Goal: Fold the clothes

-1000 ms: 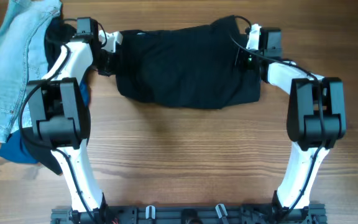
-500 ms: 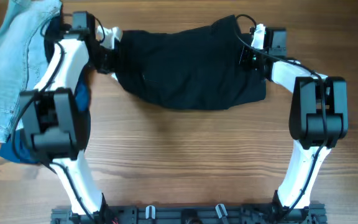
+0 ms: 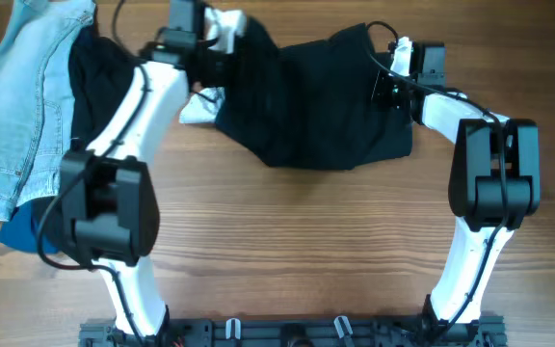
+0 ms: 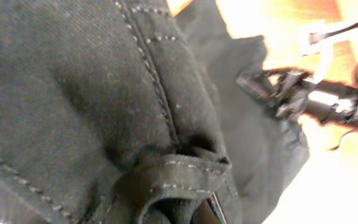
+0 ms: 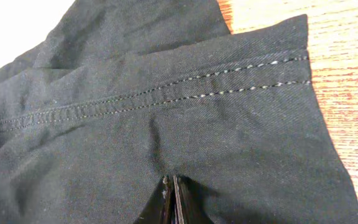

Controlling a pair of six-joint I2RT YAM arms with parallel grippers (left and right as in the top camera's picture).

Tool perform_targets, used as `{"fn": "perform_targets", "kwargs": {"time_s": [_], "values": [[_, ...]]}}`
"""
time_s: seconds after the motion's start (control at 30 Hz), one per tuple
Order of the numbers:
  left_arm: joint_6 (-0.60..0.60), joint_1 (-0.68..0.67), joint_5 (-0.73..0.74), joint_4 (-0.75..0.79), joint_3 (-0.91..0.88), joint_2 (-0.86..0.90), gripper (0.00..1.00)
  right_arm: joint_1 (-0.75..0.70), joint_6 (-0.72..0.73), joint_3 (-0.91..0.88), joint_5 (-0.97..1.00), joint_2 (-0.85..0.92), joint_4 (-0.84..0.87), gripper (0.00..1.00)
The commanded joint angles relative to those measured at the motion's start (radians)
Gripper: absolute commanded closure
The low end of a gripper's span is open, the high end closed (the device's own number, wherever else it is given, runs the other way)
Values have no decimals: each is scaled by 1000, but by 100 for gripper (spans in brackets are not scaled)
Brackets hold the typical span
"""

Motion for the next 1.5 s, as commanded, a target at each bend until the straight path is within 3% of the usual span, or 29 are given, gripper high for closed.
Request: {"fn": "perform_targets", "kwargs": {"time_s": [0.0, 0.33, 0.67, 1.03, 1.07, 1.1, 1.2, 1.27, 1.37, 1.47], "values": [[-78, -62, -7, 74, 5, -18, 96, -9, -25, -26, 30, 60, -53, 96], [-82, -224, -207, 201, 5, 29, 96, -9, -24, -26, 10, 60, -60, 96], [-182, -274, -200, 381, 5, 156, 96, -9, -25, -26, 6, 60, -63, 96], [-186, -375, -197, 492, 6, 175, 96, -9, -24, -26, 6, 63, -63, 96], [-187, -381, -196, 492, 7, 175, 94, -9, -24, -26, 6, 63, -63, 96], [-186, -385, -192, 491, 8, 172, 85, -9, -24, -26, 6, 63, -63, 95], [-186, -385, -162, 463, 29, 160, 42, -9, -24, -26, 6, 63, -63, 96], [-186, -377, -148, 418, 54, 140, 27, -9, -25, -26, 6, 63, -64, 96], [-182, -360, -148, 323, 98, 93, 12, -9, -24, -26, 6, 63, -64, 96], [-183, -317, -148, 212, 131, 21, 11, -9, -24, -26, 6, 63, -64, 96]]}}
